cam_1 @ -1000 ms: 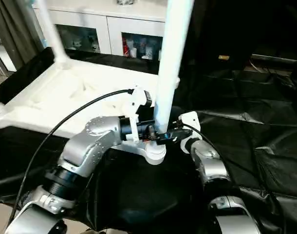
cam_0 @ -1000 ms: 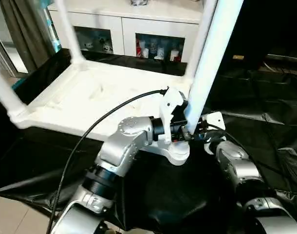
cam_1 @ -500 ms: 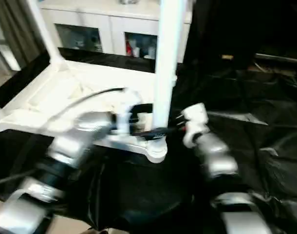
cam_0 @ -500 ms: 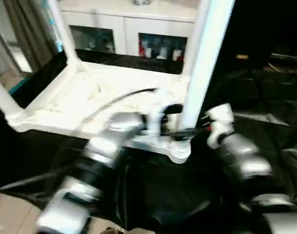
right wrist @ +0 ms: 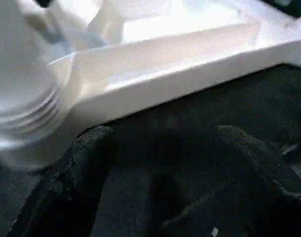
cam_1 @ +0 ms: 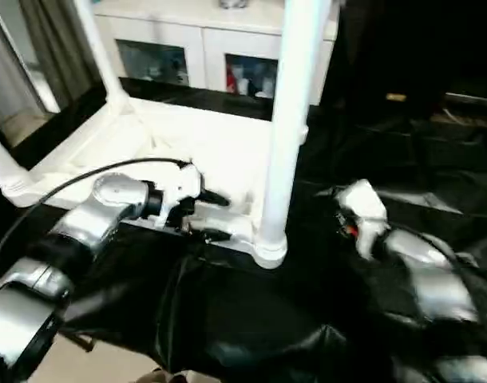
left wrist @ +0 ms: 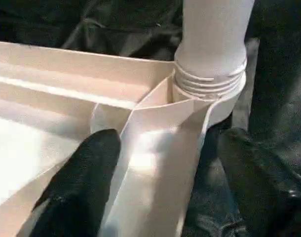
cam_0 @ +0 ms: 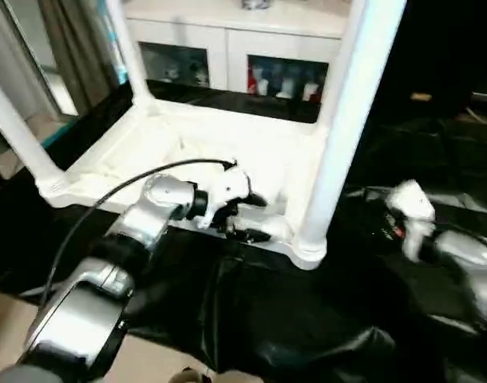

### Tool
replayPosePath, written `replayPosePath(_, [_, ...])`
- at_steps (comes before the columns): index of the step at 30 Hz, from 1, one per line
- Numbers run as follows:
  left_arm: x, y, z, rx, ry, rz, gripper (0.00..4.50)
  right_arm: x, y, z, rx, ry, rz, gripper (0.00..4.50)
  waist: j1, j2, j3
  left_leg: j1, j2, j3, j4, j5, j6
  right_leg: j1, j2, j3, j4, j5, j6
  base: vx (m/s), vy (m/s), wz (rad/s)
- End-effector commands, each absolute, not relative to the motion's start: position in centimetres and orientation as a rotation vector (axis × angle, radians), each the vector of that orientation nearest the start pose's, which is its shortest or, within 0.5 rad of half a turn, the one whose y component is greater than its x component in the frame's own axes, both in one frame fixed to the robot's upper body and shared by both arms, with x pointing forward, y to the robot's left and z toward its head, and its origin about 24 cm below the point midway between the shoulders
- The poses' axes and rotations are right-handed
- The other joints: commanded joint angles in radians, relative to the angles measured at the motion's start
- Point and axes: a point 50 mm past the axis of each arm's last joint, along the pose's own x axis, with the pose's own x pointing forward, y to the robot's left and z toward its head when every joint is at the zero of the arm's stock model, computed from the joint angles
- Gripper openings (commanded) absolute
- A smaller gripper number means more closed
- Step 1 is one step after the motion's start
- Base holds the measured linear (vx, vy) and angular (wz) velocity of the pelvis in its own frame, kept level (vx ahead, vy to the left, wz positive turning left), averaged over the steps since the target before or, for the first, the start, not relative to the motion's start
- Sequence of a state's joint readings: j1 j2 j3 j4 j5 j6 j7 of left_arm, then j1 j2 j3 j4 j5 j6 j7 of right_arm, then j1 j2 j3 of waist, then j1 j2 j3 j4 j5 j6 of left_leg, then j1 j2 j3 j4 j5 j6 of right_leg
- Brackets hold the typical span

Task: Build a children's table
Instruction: Move table base

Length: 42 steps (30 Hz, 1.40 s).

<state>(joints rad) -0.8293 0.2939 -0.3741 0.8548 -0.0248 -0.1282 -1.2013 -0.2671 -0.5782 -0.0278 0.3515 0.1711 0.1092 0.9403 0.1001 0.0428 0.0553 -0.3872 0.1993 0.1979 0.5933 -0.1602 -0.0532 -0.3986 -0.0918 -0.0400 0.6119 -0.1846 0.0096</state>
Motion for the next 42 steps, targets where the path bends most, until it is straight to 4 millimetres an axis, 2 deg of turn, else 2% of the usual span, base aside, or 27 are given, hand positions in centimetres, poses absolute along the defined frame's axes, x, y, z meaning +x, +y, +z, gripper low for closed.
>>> replayPosePath(1, [34.7, 9.2, 8.1, 0.581, 0.288, -1.466, 3.31, 27.9, -24.0, 6.7, -0.279, 0.315, 0.837, 3.58, 0.004, -0.002, -0.076, 0.02, 0.021, -0.014, -0.059, -0.238, 0.068, 0.052, -0.042, 0.021, -0.071, -0.126, -0.261, 0.0, 0.0, 0.0])
replayPosePath(2, [34.7, 9.2, 8.0, 0.599, 0.295, -1.464, 3.31, 27.6, -23.9, 6.8, -0.28, 0.319, 0.847, 3.58, 0.003, -0.007, -0.077, 0.021, 0.021, -0.013, -0.058, -0.246, 0.068, 0.053, -0.041, 0.021, -0.074, -0.136, -0.256, 0.0, 0.0, 0.0])
replayPosePath(4, [34.8, 9.1, 7.8, 0.613, 0.302, -1.469, 3.19, 27.4, -23.9, 6.8, -0.28, 0.325, 0.859, 3.58, 0.003, -0.01, -0.074, 0.017, 0.019, -0.013, -0.058, -0.242, 0.072, 0.053, -0.042, 0.022, -0.077, -0.155, -0.249, 0.0, 0.0, 0.0])
replayPosePath(5, [34.8, 9.0, 7.7, 0.611, 0.311, -1.479, 2.99, 27.2, -23.9, 6.8, -0.278, 0.334, 0.865, 3.58, 0.004, 0.003, -0.076, 0.02, 0.02, -0.015, -0.057, -0.244, 0.069, 0.052, -0.043, 0.021, -0.077, -0.166, -0.249, 0.0, 0.0, 0.0])
replayPosePath(6, [34.8, 8.9, 7.6, 0.608, 0.317, -1.487, 2.83, 27.0, -24.0, 6.9, -0.275, 0.343, 0.868, 3.58, 0.003, -0.003, -0.074, 0.02, 0.019, -0.014, -0.058, -0.251, 0.069, 0.052, -0.041, 0.021, -0.082, -0.182, -0.246, 0.0, 0.0, 0.0])
replayPosePath(8, [34.8, 8.9, 7.5, 0.602, 0.328, -1.504, 2.72, 26.7, -24.0, 6.9, -0.273, 0.356, 0.874, 3.58, 0.004, -0.003, -0.075, 0.019, 0.02, -0.014, -0.058, -0.247, 0.067, 0.052, -0.043, 0.021, -0.08, -0.185, -0.247, 0.0, 0.0, 0.0])
replayPosePath(9, [34.9, 9.0, 7.3, 0.611, 0.345, -1.5, 2.72, 26.5, -24.1, 6.8, -0.276, 0.367, 0.875, 3.58, 0.004, 0.003, -0.074, 0.019, 0.02, -0.014, -0.059, -0.254, 0.066, 0.05, -0.043, 0.02, -0.082, -0.2, -0.247, 0.0, 0.0, 0.0])
replayPosePath(18, [35.2, 9.9, 6.8, 0.614, 0.4, -1.471, 1.88, 25.7, -24.1, 7.0, -0.262, 0.412, 0.908, 3.58, 0.005, 0.001, -0.075, 0.019, 0.022, -0.016, -0.06, -0.252, 0.07, 0.05, -0.044, 0.02, -0.082, -0.19, -0.249, 0.0, 0.0, 0.0])
replayPosePath(27, [35.4, 10.0, 6.8, 0.566, 0.408, -1.446, 1.14, 25.4, -24.1, 7.0, -0.257, 0.429, 0.92, 3.58, 0.006, -0.002, -0.072, 0.019, 0.023, -0.016, -0.062, -0.262, 0.066, 0.048, -0.046, 0.02, -0.086, -0.227, -0.243, 0.0, 0.0, 0.0])
replayPosePath(32, [35.1, 10.2, 6.2, 0.6, 0.45, -1.456, 0.73, 25.4, -24.1, 7.0, -0.261, 0.438, 0.923, 3.58, 0.006, -0.001, -0.071, 0.02, 0.023, -0.017, -0.063, -0.271, 0.062, 0.048, -0.048, 0.02, -0.089, -0.247, -0.235, 0.0, 0.0, 0.0])
replayPosePath(38, [35.3, 10.6, 5.8, 0.624, 0.485, -1.409, 0.37, 25.5, -23.9, 7.0, -0.264, 0.433, 0.923, 3.58, 0.002, -0.004, -0.072, 0.017, 0.023, -0.017, -0.063, -0.255, 0.068, 0.049, -0.048, 0.02, -0.086, -0.219, -0.24, 0.0, 0.0, 0.0])
replayPosePath(42, [35.4, 11.2, 5.2, 0.578, 0.558, -1.337, 0.15, 26.2, -23.8, 6.7, -0.275, 0.413, 0.864, 3.58, -0.011, -0.006, -0.068, 0.014, 0.019, -0.018, -0.066, -0.266, 0.061, 0.049, -0.049, 0.017, -0.09, -0.28, -0.226, 0.0, 0.0, 0.0])
